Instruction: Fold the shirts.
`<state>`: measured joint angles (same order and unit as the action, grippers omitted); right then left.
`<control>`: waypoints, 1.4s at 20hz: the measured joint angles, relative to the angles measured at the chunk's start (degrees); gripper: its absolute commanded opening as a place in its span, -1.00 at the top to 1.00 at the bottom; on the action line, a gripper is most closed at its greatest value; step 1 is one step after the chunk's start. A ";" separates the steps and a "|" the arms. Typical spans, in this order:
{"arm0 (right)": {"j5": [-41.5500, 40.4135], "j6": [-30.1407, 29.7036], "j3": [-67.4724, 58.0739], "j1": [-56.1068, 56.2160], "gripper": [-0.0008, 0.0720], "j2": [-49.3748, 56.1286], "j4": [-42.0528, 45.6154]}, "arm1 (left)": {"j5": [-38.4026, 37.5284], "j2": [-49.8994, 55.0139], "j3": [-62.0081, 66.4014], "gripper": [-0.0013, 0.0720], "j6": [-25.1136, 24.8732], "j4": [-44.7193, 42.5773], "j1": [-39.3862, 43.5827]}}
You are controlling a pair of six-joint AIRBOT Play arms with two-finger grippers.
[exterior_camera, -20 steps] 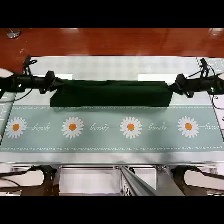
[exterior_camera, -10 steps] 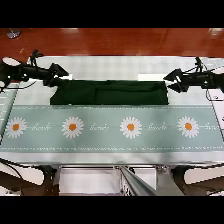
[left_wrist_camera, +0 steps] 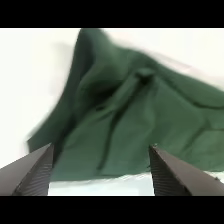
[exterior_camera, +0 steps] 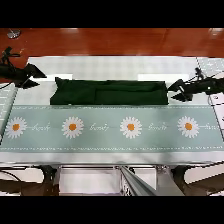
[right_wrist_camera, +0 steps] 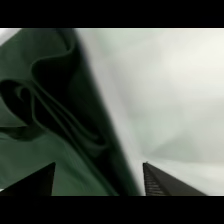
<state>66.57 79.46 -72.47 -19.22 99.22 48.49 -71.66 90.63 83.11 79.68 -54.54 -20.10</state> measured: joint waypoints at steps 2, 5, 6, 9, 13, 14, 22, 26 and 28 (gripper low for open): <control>-1.38 0.00 0.07 2.62 -0.67 1.05 -1.97 | 1.38 -0.90 -0.70 -0.95 -0.72 1.09 2.05; -3.45 0.04 -0.39 5.46 0.90 2.36 -2.10 | 2.47 -1.36 -1.16 -0.07 -1.25 1.88 5.84; -3.10 -0.24 -1.25 5.97 0.90 2.32 -2.69 | 2.75 -1.46 -1.22 0.87 -1.36 2.05 7.10; 0.55 -1.31 -3.48 6.84 0.90 -0.98 -1.75 | 3.37 -1.57 -1.36 0.92 -2.34 3.30 10.36; 3.52 -0.85 0.46 8.39 0.91 -14.47 7.50 | 6.03 -1.62 -1.38 0.92 -5.81 5.53 17.92; 3.10 -0.46 2.93 8.83 0.91 -19.26 9.03 | 7.37 -1.46 -1.38 0.92 -5.97 5.38 20.63; 1.33 7.37 18.21 15.54 0.90 -52.17 12.87 | 20.20 5.11 0.76 0.92 0.17 1.33 49.59; -0.04 11.74 19.67 20.61 0.91 -57.94 13.20 | 21.00 11.28 4.83 0.92 4.46 0.94 61.37; -1.44 13.14 19.96 22.32 0.90 -58.93 13.20 | 20.09 13.77 6.12 0.91 5.66 1.51 65.81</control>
<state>65.12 92.60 -52.51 3.09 40.29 61.69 -51.57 104.40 89.23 85.34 -53.04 45.71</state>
